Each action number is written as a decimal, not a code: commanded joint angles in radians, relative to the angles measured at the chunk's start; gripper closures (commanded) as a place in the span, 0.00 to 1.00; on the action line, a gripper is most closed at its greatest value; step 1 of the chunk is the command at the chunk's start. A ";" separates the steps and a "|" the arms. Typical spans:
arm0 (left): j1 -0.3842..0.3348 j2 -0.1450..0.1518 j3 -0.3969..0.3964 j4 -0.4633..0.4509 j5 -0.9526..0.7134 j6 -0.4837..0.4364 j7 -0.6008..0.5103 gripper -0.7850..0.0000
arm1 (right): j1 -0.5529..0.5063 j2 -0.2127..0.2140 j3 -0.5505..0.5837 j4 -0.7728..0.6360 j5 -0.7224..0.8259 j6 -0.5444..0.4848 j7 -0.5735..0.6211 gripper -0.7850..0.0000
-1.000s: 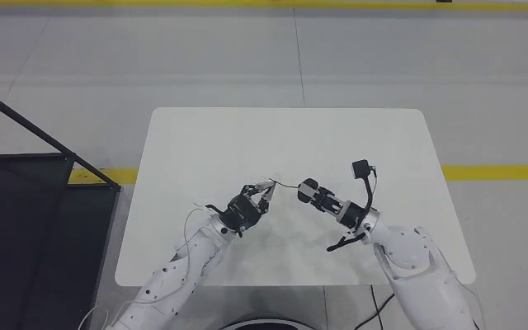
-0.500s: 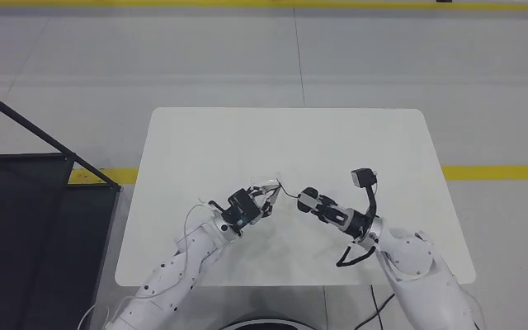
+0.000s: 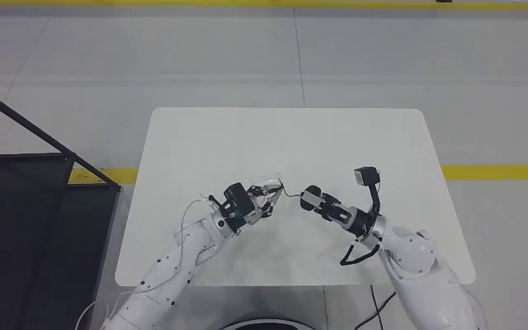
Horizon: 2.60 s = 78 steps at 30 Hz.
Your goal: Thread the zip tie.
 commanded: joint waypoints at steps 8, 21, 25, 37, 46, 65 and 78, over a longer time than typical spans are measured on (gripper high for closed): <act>0.011 0.001 -0.017 -0.010 -0.018 0.034 0.020 1.00 | 0.004 0.002 -0.010 -0.023 -0.044 0.071 -0.006 0.36; 0.026 -0.004 -0.016 -0.018 -0.005 0.135 0.045 1.00 | 0.004 0.005 -0.004 -0.030 -0.029 0.141 -0.002 0.30; 0.028 -0.006 -0.015 -0.017 0.002 0.161 0.050 1.00 | 0.011 0.005 -0.008 -0.031 -0.005 0.175 0.006 0.28; 0.027 -0.012 0.000 -0.007 0.031 0.208 0.052 1.00 | 0.030 0.000 -0.042 -0.026 0.017 0.189 0.007 0.56; 0.021 -0.016 0.006 0.002 0.034 0.212 0.045 1.00 | 0.033 -0.001 -0.052 -0.028 0.010 0.187 -0.001 0.63; 0.016 -0.020 0.009 0.008 0.050 0.212 0.044 1.00 | 0.041 -0.002 -0.064 -0.033 -0.013 0.217 -0.023 1.00; 0.015 -0.022 0.022 0.001 0.075 0.201 0.048 1.00 | 0.054 -0.003 -0.066 -0.023 -0.011 0.234 -0.019 1.00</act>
